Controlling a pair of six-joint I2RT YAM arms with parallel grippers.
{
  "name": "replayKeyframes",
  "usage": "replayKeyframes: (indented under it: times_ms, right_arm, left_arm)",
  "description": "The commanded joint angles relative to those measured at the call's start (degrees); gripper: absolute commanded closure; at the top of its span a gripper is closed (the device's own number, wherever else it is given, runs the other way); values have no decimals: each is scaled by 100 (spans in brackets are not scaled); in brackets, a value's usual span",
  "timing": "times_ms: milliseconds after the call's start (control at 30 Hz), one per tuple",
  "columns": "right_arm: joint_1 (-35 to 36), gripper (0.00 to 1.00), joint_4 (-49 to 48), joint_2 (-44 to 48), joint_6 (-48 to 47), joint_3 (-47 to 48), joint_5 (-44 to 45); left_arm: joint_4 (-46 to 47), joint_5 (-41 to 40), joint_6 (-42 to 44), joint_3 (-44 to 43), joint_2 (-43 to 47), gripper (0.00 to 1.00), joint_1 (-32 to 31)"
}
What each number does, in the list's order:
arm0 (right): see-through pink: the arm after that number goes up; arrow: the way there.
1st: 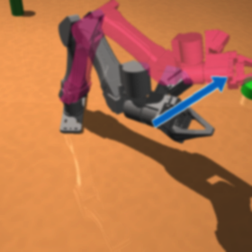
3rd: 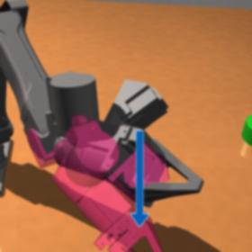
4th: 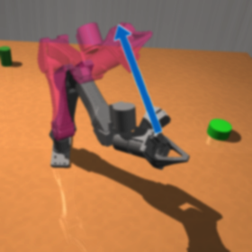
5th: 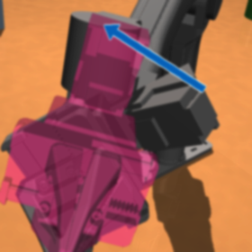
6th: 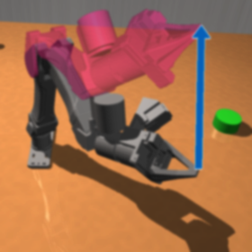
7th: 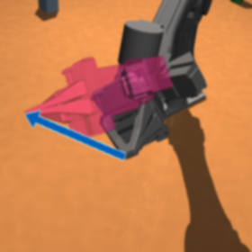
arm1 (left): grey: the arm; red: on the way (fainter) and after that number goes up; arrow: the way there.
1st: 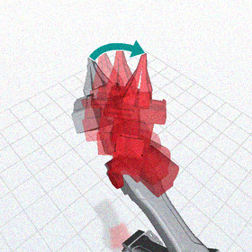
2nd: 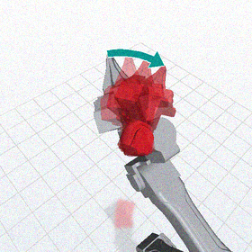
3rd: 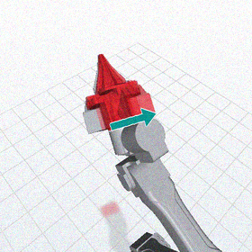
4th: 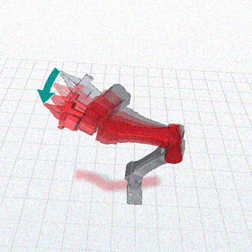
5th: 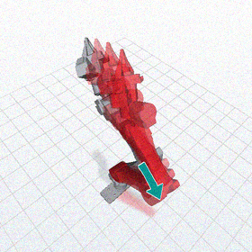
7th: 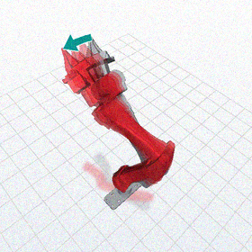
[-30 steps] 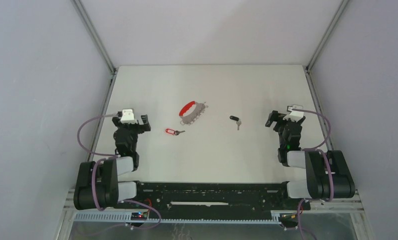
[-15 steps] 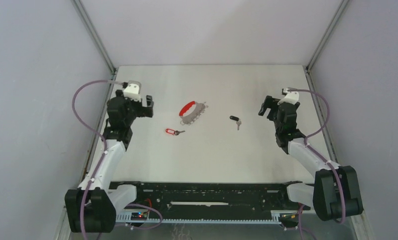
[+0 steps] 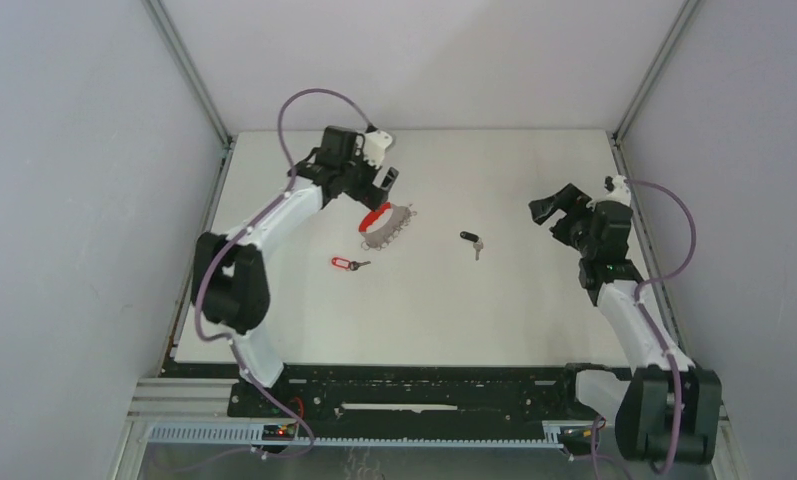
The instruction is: Put the keys on the keyring
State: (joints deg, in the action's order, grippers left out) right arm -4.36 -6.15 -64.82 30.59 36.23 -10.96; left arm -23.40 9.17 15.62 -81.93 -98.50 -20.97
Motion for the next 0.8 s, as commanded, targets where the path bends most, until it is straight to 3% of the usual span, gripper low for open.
replayKeyframes:
  times_ms: [0,133,267,400,567,767]
  right_arm:
    - [-76,0,-624,827,1110,-301,52]
    - [-20,0,-530,570,830,-125,-317]
    - [1301,0,237,534,-31,130,1589]
    - [1918,5,345,587,-292,130,2288]
    - [2346,12,348,657,-481,130,2598]
    - [2533,13,306,716,-495,130,2609]
  left_arm:
    - [-655,-154,366,-1122,-813,2,-339]
    - [-832,-373,564,-1762,-1519,9,-605]
    - [-833,-575,661,-2149,-2032,15,-794]
    - [-978,-674,770,-2523,-2472,22,-876]
    - [-1241,-890,950,-2948,-2965,32,-1009]
    - [-1485,-1216,1083,-3426,-3410,38,-1110]
